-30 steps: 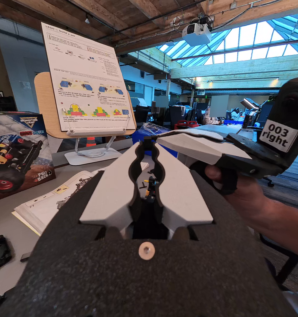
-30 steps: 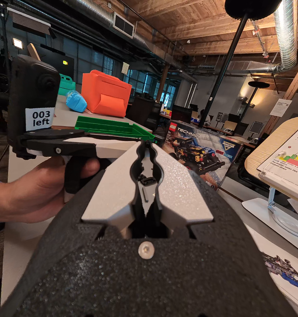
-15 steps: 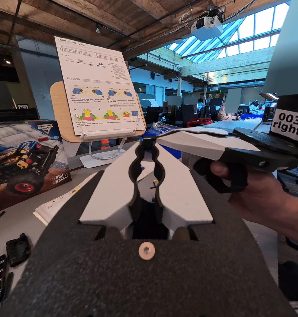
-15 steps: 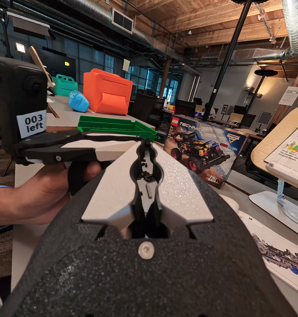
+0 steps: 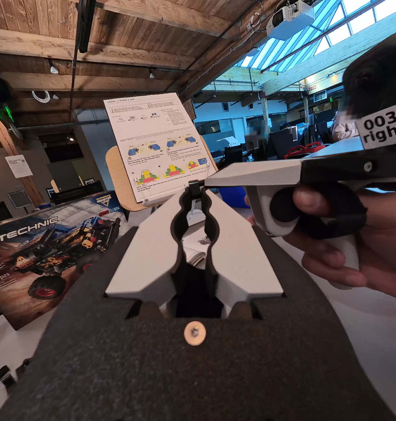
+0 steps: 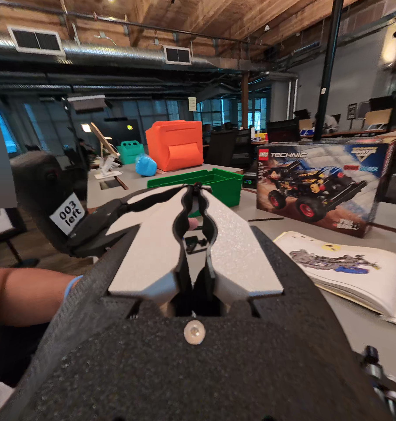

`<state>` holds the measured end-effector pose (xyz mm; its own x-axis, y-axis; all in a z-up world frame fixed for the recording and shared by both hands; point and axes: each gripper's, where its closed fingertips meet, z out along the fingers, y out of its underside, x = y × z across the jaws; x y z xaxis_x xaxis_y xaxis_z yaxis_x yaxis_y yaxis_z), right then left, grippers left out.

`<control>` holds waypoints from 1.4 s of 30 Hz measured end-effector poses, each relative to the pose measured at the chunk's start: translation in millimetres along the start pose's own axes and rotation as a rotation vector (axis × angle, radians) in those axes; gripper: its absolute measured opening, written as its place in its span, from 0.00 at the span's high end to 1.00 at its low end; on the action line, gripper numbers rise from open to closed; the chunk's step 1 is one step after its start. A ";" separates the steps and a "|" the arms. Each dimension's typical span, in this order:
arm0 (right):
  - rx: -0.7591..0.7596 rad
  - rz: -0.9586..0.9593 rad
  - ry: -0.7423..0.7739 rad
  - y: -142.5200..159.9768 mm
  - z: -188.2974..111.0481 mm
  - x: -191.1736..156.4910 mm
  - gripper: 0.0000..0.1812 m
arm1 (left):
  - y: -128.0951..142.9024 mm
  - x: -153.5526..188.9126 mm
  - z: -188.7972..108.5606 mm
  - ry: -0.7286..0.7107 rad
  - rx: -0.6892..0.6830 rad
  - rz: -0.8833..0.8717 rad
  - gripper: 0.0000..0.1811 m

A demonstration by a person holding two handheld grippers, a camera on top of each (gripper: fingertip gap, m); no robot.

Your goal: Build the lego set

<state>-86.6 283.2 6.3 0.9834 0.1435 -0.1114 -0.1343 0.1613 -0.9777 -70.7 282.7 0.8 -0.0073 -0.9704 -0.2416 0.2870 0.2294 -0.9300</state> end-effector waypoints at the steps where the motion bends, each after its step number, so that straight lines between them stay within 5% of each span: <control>1: 0.013 0.022 -0.008 -1.0 -0.2 -1.5 0.98 | -1.5 0.0 -0.9 -0.007 0.010 0.016 0.97; 8: 0.068 0.210 -0.117 -13.6 -2.2 -17.8 0.97 | -19.2 2.6 -10.4 -0.053 0.096 0.127 0.97; 15: 0.054 -0.131 -0.032 -12.2 -6.6 -14.9 0.98 | -16.1 10.4 -8.6 0.033 0.063 -0.065 0.97; 22: 0.086 -0.099 -0.002 -8.9 -7.4 -8.3 0.98 | -10.2 9.8 -2.8 0.020 0.029 -0.140 0.97; 26: 0.078 -0.284 0.040 -7.7 -7.1 -7.8 0.98 | -9.5 10.6 -2.2 0.073 0.022 -0.234 0.97; 35: 0.086 -0.163 0.007 -5.5 -7.0 -10.8 0.98 | -9.8 6.7 -5.0 -0.009 0.029 0.036 0.96; 42: 0.106 -0.334 0.120 -7.0 -7.3 -3.9 0.98 | -6.0 9.5 0.7 0.075 -0.001 -0.215 0.97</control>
<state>-88.7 274.3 12.2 0.9816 -0.0484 0.1848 0.1909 0.2807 -0.9406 -71.8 272.0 4.3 -0.1395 -0.9885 -0.0580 0.2706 0.0183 -0.9625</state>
